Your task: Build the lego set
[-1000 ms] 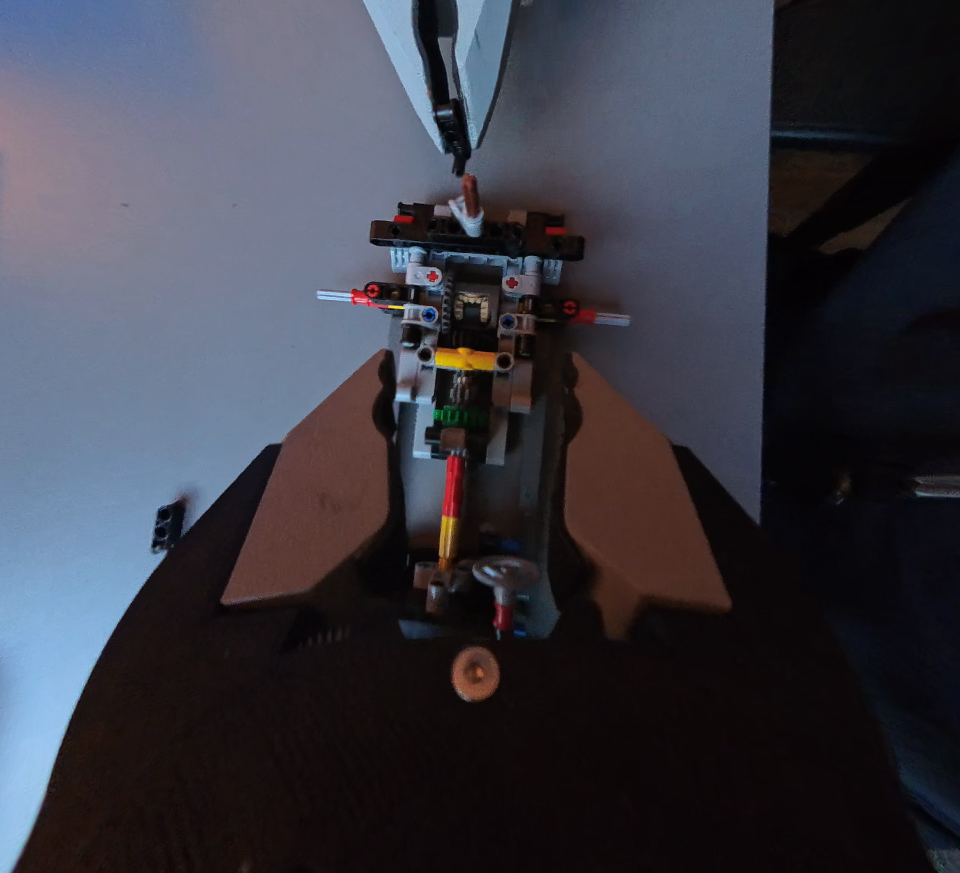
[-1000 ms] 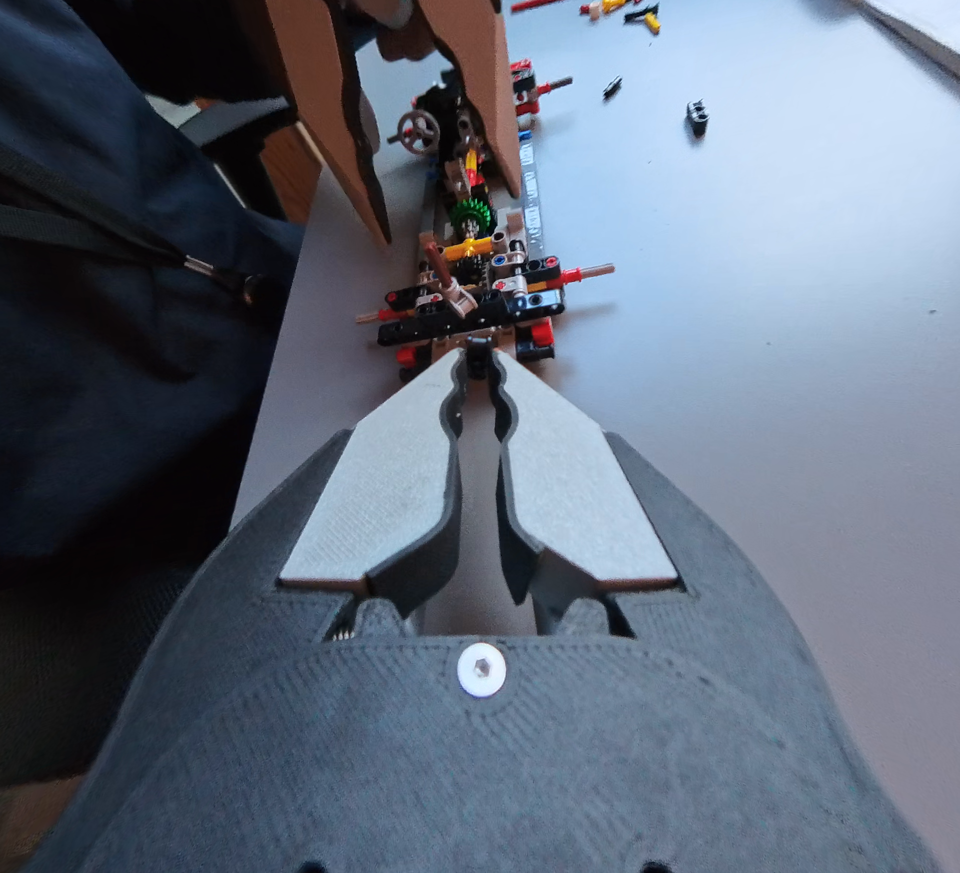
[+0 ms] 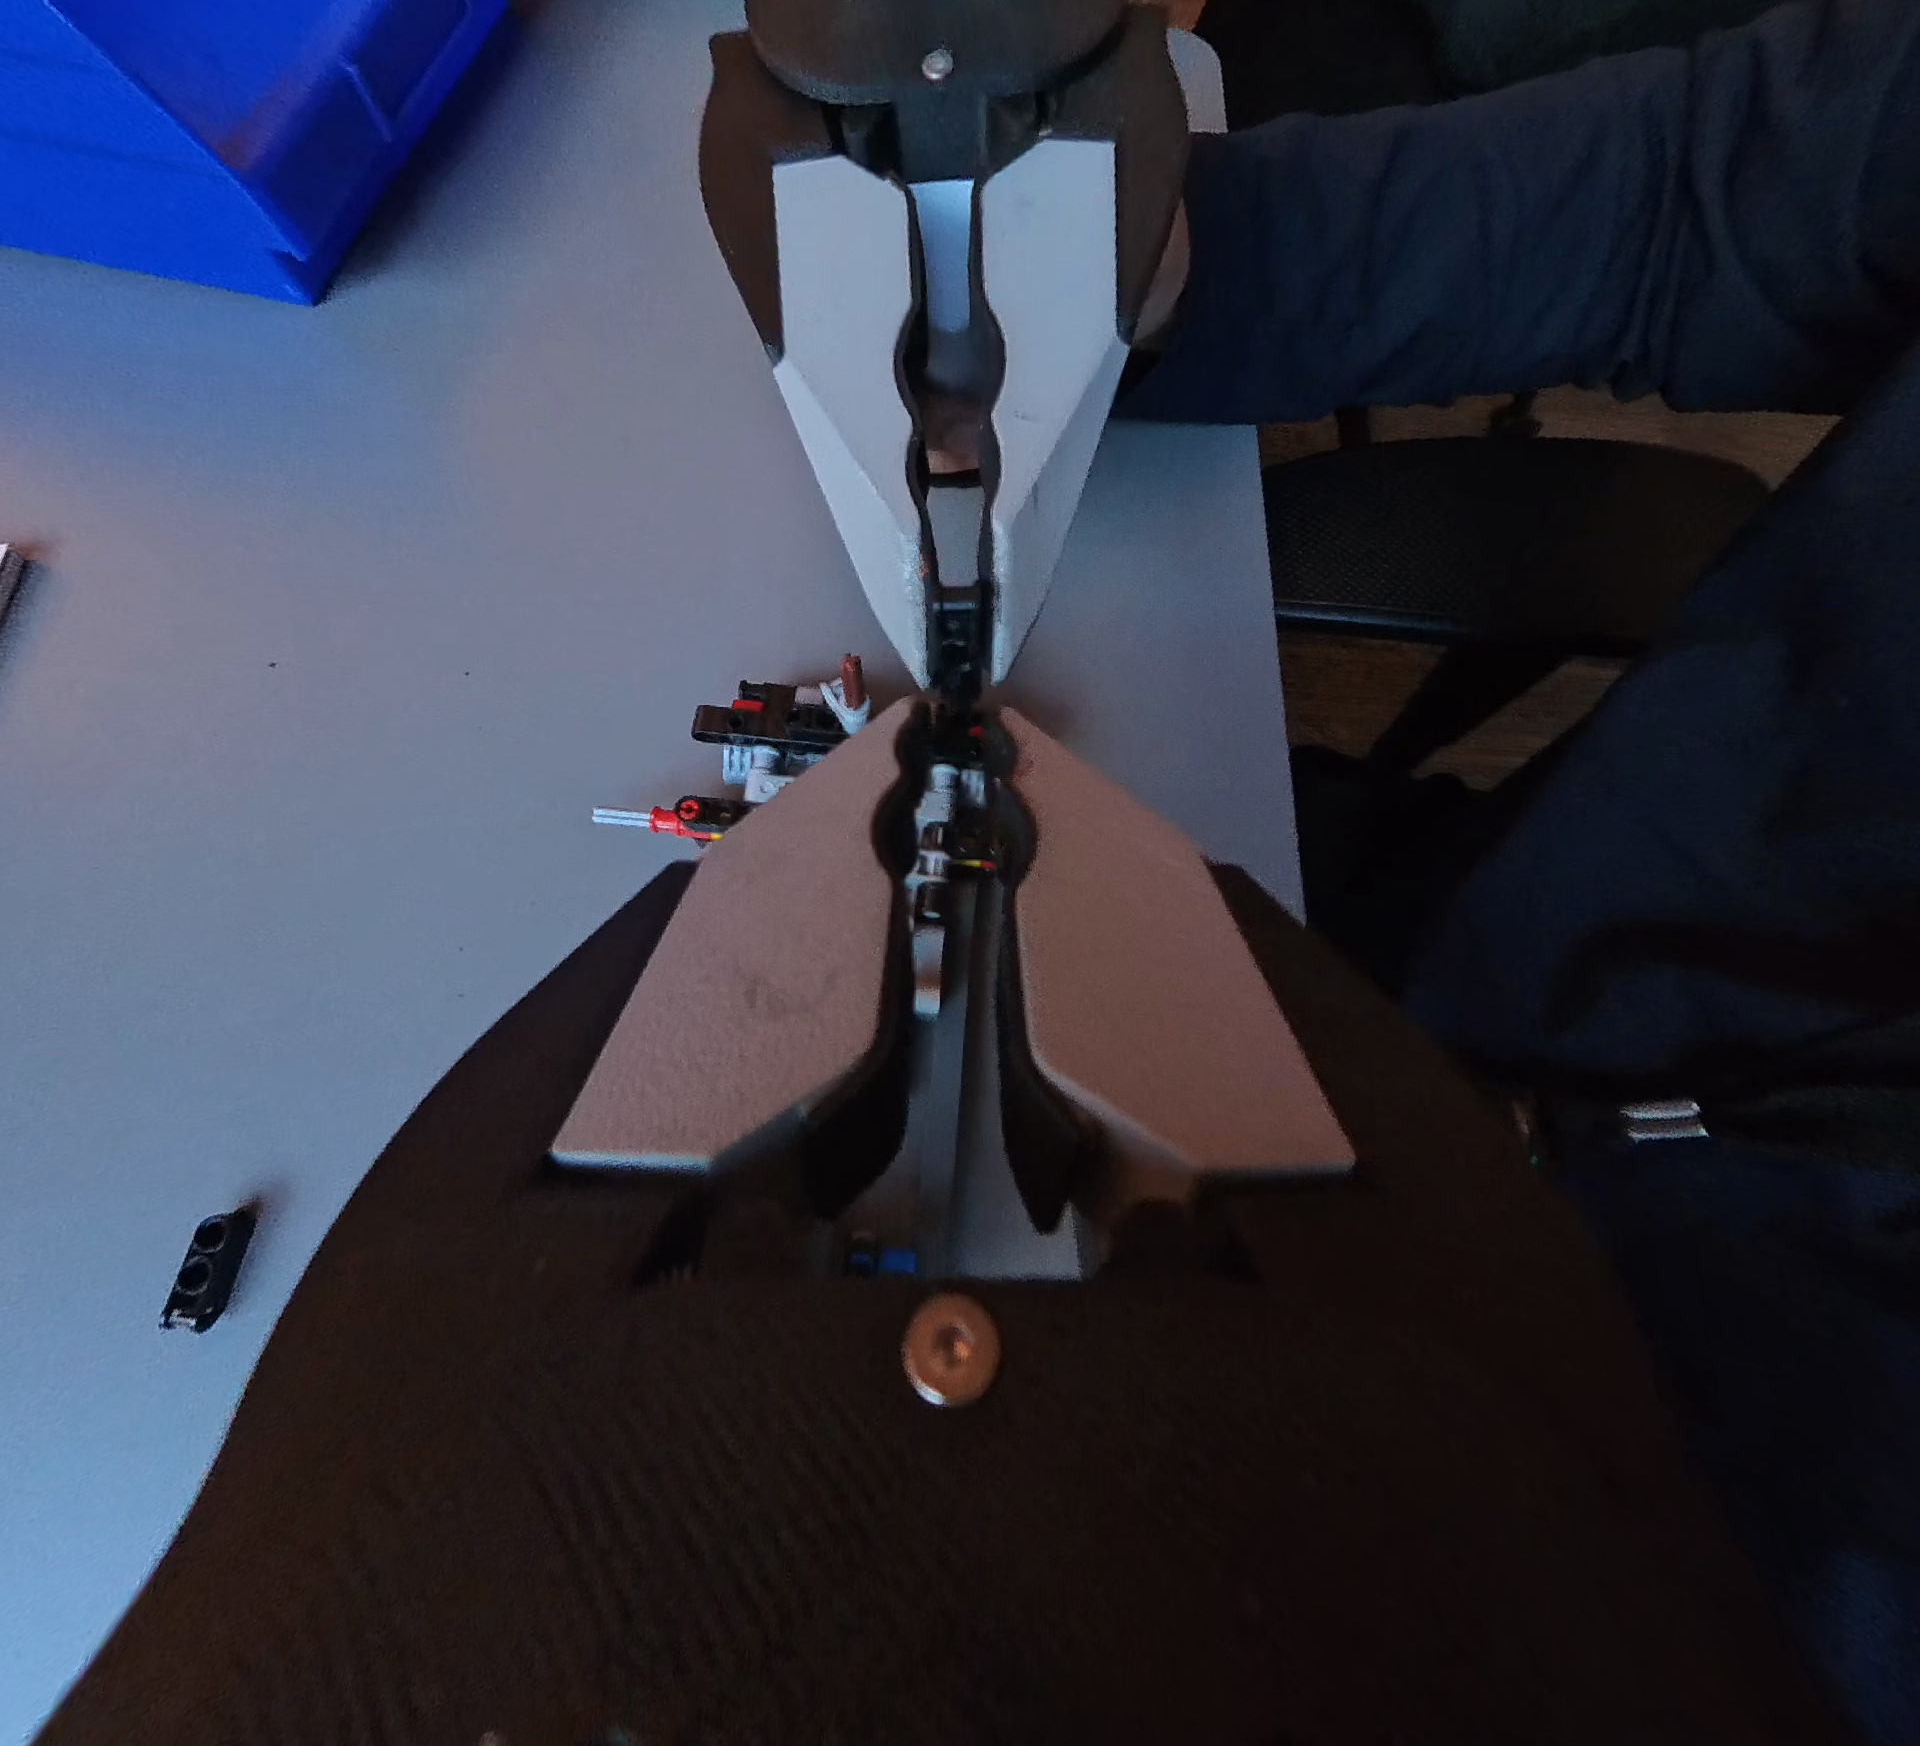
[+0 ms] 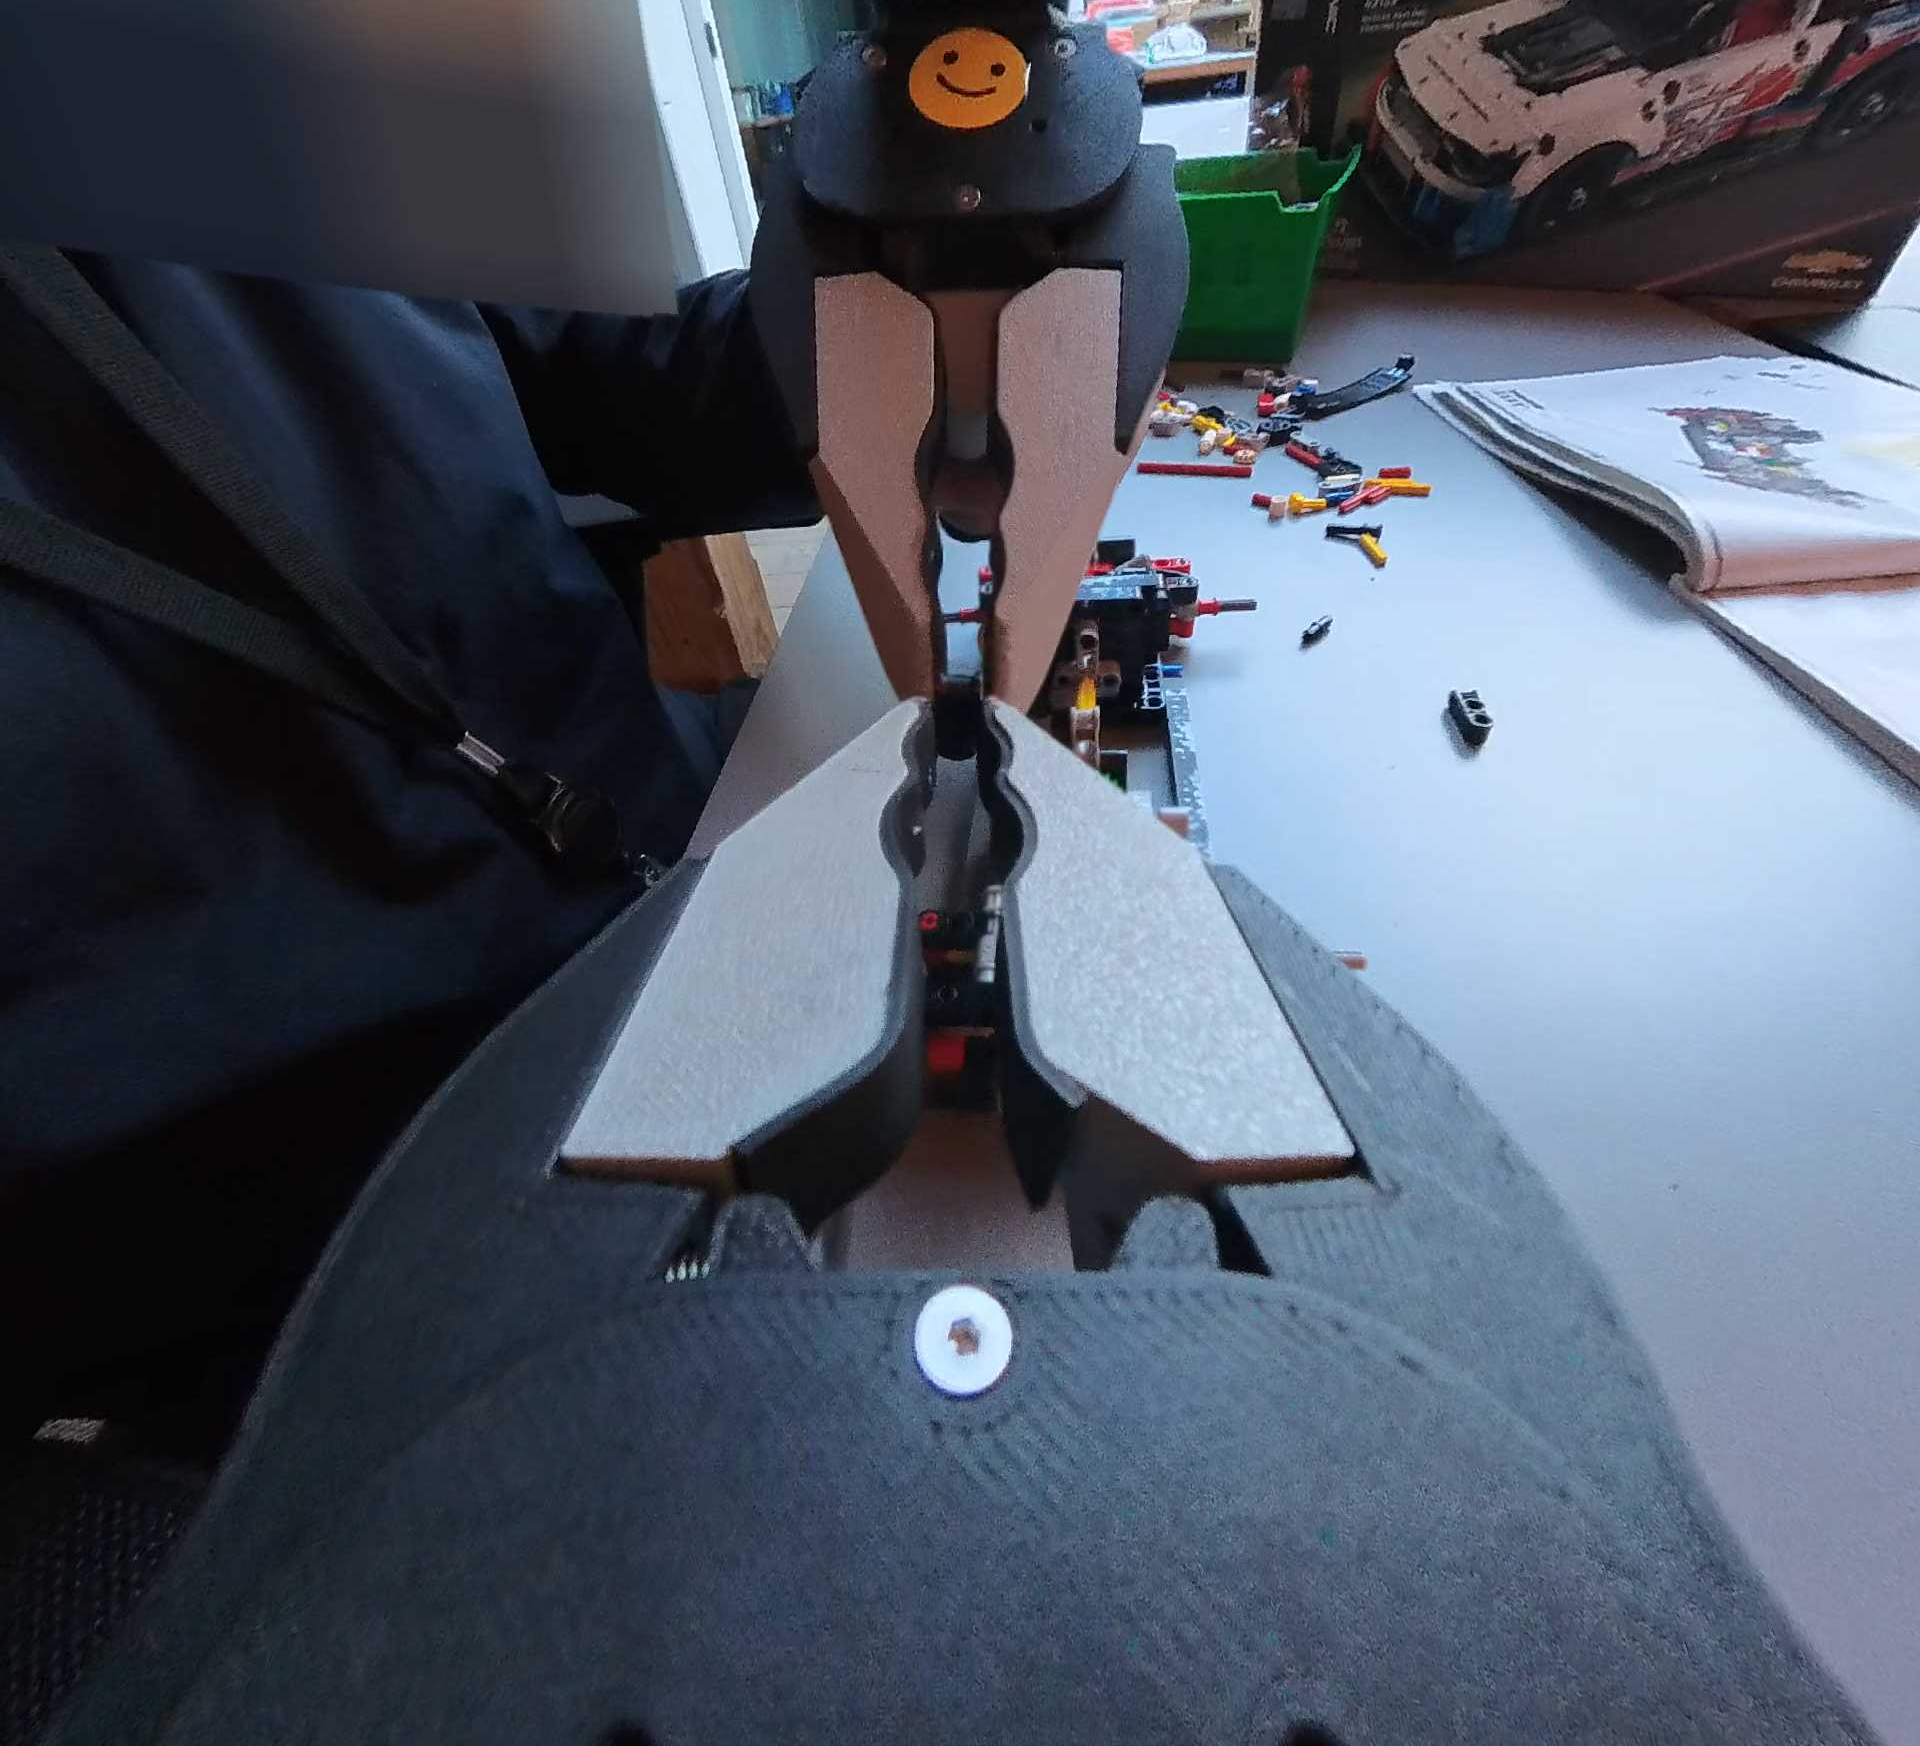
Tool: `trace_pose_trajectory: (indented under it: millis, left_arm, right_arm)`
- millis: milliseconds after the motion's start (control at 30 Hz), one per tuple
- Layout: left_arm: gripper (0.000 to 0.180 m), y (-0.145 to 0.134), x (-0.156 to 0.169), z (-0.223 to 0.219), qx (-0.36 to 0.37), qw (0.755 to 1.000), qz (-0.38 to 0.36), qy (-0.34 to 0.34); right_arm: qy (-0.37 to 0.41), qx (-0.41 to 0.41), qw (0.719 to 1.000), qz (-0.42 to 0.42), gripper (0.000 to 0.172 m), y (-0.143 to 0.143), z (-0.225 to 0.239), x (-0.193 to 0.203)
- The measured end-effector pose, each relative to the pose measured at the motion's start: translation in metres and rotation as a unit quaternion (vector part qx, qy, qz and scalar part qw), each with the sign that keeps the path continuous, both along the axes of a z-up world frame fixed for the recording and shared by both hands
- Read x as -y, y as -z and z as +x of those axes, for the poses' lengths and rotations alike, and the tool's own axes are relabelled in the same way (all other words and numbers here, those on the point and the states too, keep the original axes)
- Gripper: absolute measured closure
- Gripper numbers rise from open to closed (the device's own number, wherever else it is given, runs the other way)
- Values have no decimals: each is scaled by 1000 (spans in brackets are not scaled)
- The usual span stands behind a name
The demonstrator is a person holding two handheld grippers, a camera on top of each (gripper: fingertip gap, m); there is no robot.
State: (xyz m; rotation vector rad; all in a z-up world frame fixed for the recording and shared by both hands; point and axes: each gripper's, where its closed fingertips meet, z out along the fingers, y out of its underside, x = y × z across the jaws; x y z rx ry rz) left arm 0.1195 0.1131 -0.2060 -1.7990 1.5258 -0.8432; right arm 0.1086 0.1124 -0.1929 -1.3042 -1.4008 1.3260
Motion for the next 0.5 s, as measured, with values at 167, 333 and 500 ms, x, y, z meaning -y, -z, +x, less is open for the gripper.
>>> trace_pose_trajectory:
  millis: [167, 333, 500]
  left_arm:
    - [177, 4, 1, 0, -4, 1000, -5, 4]
    - [178, 7, -2, -1, -17, 1000, 20, 2]
    - [179, 12, -3, -3, -38, 998, 40, 1]
  right_arm:
    - [0, 12, 1000, -1, 167, 4, -1, 0]
    - [10, 22, 1000, -7, 166, 8, 0, -3]
    - [15, 25, 1000, -8, 167, 10, 4, -4]
